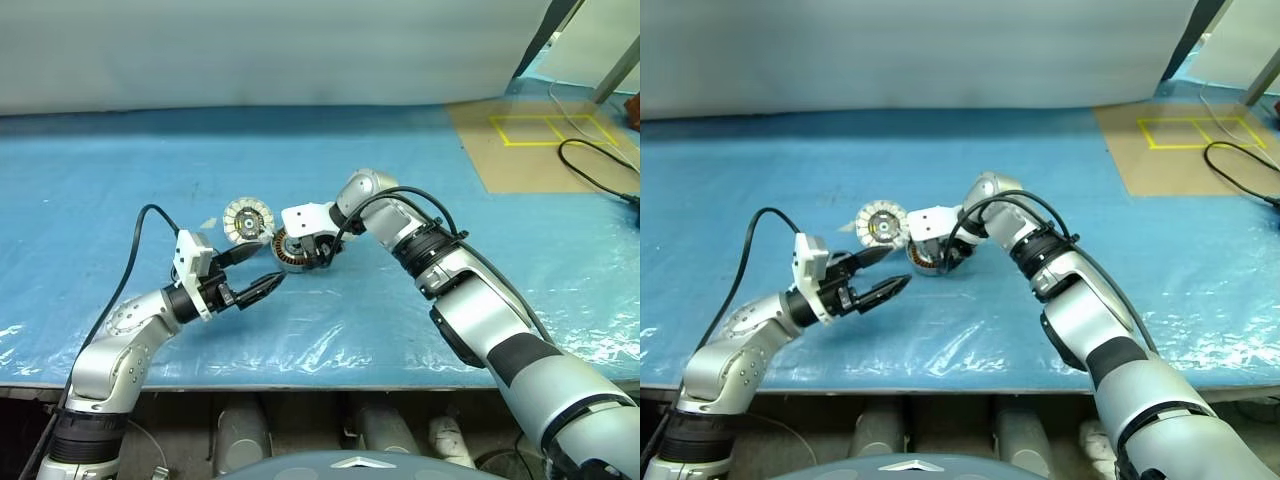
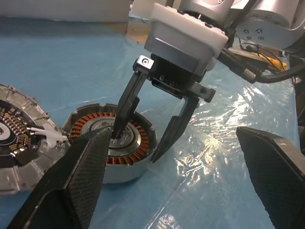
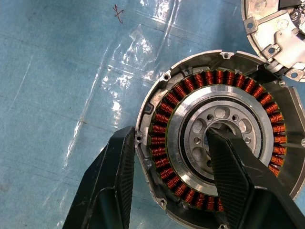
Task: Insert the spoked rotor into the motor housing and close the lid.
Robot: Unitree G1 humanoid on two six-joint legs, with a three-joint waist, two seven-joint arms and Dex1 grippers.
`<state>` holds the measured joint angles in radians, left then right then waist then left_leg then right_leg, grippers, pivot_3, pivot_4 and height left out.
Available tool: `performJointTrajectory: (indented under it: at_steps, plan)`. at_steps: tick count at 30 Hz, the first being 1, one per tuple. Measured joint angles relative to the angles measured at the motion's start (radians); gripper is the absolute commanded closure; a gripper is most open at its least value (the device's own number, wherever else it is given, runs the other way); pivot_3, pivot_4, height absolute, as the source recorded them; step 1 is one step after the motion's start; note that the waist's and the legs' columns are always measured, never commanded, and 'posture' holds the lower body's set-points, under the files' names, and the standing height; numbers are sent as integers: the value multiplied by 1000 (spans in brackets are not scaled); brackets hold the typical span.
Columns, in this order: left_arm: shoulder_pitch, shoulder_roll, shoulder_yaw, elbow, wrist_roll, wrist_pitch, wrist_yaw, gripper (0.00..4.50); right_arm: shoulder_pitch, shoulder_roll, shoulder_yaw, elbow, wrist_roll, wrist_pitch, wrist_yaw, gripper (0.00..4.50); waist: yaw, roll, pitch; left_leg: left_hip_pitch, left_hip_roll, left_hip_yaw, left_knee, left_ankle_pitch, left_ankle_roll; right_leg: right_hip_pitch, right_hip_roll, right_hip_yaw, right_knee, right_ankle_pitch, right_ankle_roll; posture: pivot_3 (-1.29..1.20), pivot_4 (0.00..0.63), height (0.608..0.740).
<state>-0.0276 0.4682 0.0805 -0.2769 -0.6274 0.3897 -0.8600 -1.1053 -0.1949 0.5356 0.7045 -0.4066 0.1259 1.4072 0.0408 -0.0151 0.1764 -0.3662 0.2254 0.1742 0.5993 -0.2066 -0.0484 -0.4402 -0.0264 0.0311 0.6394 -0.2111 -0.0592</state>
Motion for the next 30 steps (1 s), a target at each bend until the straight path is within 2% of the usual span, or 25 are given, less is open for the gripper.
performJointTrajectory:
  at_steps: [3, 8, 12, 24, 30]
  plan:
    - [5, -4, 0, 15, 7, -22, -12, 54, 0, -3, 8, -37, 1, 58, 17, 2523, 0, 0, 0, 0, 0, 0, 0, 0, 0, 0, 0, 0, 0, 0, 0, 0, 150, 740]
    - [12, -24, -7, 33, 19, -39, -16, 54, 0, -1, 10, -124, 8, 335, 43, 2523, 5, 0, 0, -2, 0, 0, -1, 0, 0, 0, 0, 0, -2, -1, 2, 0, 150, 740]
    - [7, -32, -13, 53, 24, -50, -34, 54, 20, -46, 37, -242, 9, 498, 72, 2523, 13, 0, 0, -3, -1, 0, -2, 2, -4, 1, -2, -1, -6, -1, 2, 0, 150, 740]
    - [-12, -37, -33, 114, 36, -65, -89, 54, 66, -219, 179, -576, 62, 831, 137, 2523, 13, 0, 0, -2, -1, 0, -3, 2, -4, 1, -2, -1, -6, -2, 3, 0, 150, 740]
    - [12, -34, -44, 98, 28, -51, -100, 54, 65, -205, 233, -678, 145, 983, 124, 2523, 3, 0, 0, -1, -1, 0, -4, 3, -5, 1, -1, 0, -6, -2, 3, 0, 150, 740]
